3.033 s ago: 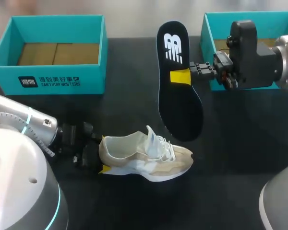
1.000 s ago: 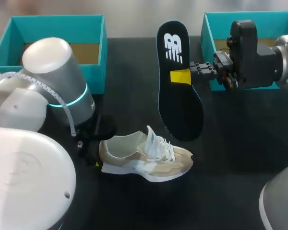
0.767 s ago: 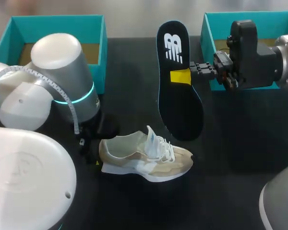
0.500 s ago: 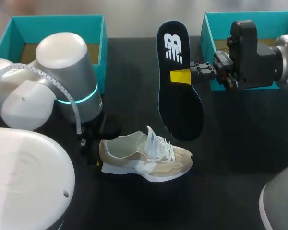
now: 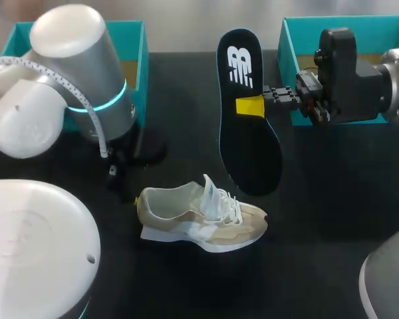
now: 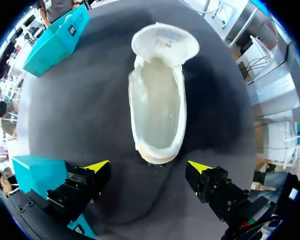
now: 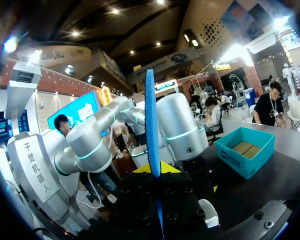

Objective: Take the shoe out of the shoebox, open the shoe tongue, remove and reinsert the insole, then place the shoe into the shoebox

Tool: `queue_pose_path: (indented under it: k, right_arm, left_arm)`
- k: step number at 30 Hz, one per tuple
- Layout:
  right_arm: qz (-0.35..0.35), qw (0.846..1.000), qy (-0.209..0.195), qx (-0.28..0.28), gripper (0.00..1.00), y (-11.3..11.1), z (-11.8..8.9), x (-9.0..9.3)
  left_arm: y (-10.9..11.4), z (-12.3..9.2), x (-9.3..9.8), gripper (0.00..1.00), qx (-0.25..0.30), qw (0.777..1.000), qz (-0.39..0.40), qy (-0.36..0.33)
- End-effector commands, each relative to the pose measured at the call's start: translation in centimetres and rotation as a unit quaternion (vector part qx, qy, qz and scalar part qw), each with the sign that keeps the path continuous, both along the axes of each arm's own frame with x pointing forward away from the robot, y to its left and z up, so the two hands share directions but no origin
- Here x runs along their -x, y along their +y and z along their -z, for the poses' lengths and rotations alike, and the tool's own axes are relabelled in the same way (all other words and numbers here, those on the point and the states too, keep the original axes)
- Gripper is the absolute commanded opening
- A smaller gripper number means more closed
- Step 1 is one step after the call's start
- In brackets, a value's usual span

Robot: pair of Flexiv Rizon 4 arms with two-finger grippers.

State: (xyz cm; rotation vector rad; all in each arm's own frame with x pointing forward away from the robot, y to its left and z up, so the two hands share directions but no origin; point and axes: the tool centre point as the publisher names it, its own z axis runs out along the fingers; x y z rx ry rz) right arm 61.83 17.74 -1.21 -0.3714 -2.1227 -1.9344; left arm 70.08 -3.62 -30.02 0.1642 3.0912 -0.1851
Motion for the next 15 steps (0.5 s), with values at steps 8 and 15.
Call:
queue_pose_path:
  k: [8, 15]
  right_arm:
    - [0.000, 1.000, 0.000, 0.000, 0.00, 0.3, 0.1, -0.1]
    - [0.000, 1.000, 0.000, 0.000, 0.00, 0.3, 0.1, -0.1]
  left_arm:
    - [-3.8, 0.5, -1.0, 1.00, -0.008, 1.000, 0.011, -0.006]
    - [-5.7, 1.0, -1.7, 0.99, 0.004, 1.000, 0.010, 0.010]
